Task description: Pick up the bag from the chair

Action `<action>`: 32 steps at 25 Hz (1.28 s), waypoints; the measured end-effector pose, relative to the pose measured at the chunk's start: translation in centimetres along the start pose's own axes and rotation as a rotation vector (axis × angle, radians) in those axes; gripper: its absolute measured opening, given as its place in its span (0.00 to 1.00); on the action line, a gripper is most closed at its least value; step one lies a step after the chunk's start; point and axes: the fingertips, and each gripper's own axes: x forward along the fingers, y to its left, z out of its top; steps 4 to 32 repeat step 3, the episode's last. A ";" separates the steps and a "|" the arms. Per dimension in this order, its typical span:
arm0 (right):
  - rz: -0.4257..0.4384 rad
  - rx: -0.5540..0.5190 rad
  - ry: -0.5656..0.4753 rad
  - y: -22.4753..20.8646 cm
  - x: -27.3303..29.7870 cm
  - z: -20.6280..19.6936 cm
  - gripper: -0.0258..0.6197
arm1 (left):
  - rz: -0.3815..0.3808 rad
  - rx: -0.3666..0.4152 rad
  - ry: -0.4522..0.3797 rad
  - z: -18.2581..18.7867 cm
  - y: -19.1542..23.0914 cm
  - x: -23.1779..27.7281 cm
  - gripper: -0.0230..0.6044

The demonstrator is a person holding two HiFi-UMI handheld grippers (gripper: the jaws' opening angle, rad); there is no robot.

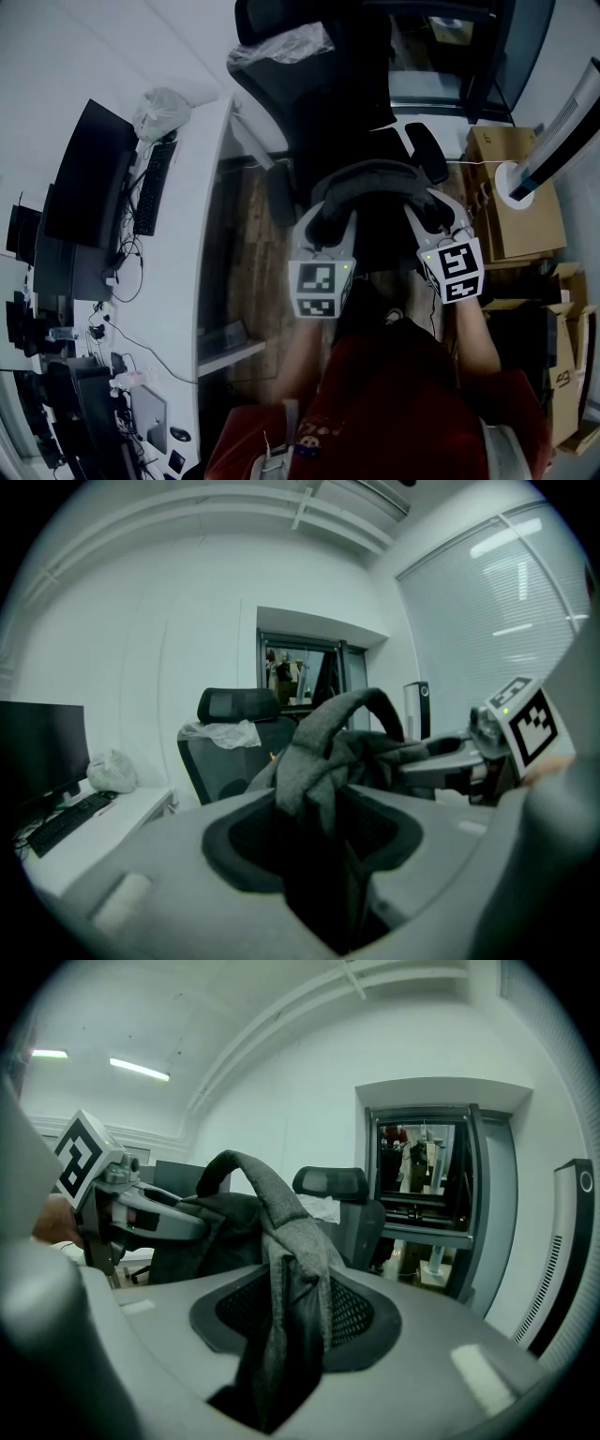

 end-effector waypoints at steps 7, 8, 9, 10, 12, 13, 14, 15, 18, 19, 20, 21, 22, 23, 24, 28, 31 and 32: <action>-0.002 -0.002 -0.002 -0.2 0.2 0.2 0.27 | -0.002 0.000 -0.005 0.2 0.1 0.2 0.33; -0.002 -0.002 -0.002 -0.2 0.2 0.2 0.27 | -0.002 0.000 -0.005 0.2 0.1 0.2 0.33; -0.002 -0.002 -0.002 -0.2 0.2 0.2 0.27 | -0.002 0.000 -0.005 0.2 0.1 0.2 0.33; -0.002 -0.002 -0.002 -0.2 0.2 0.2 0.27 | -0.002 0.000 -0.005 0.2 0.1 0.2 0.33; -0.002 -0.002 -0.002 -0.2 0.2 0.2 0.27 | -0.002 0.000 -0.005 0.2 0.1 0.2 0.33; -0.002 -0.002 -0.002 -0.2 0.2 0.2 0.27 | -0.002 0.000 -0.005 0.2 0.1 0.2 0.33; -0.002 -0.002 -0.002 -0.2 0.2 0.2 0.27 | -0.002 0.000 -0.005 0.2 0.1 0.2 0.33; -0.002 -0.002 -0.002 -0.2 0.2 0.2 0.27 | -0.002 0.000 -0.005 0.2 0.1 0.2 0.33; -0.002 -0.002 -0.002 -0.2 0.2 0.2 0.27 | -0.002 0.000 -0.005 0.2 0.1 0.2 0.33; -0.002 -0.002 -0.002 -0.2 0.2 0.2 0.27 | -0.002 0.000 -0.005 0.2 0.1 0.2 0.33; -0.002 -0.002 -0.002 -0.2 0.2 0.2 0.27 | -0.002 0.000 -0.005 0.2 0.1 0.2 0.33; -0.002 -0.002 -0.002 -0.2 0.2 0.2 0.27 | -0.002 0.000 -0.005 0.2 0.1 0.2 0.33; -0.002 -0.002 -0.002 -0.2 0.2 0.2 0.27 | -0.002 0.000 -0.005 0.2 0.1 0.2 0.33; -0.002 -0.002 -0.002 -0.2 0.2 0.2 0.27 | -0.002 0.000 -0.005 0.2 0.1 0.2 0.33; -0.002 -0.002 -0.002 -0.2 0.2 0.2 0.27 | -0.002 0.000 -0.005 0.2 0.1 0.2 0.33; -0.002 -0.002 -0.002 -0.2 0.2 0.2 0.27 | -0.002 0.000 -0.005 0.2 0.1 0.2 0.33; -0.002 -0.002 -0.002 -0.2 0.2 0.2 0.27 | -0.002 0.000 -0.005 0.2 0.1 0.2 0.33; -0.002 -0.002 -0.002 -0.2 0.2 0.2 0.27 | -0.002 0.000 -0.005 0.2 0.1 0.2 0.33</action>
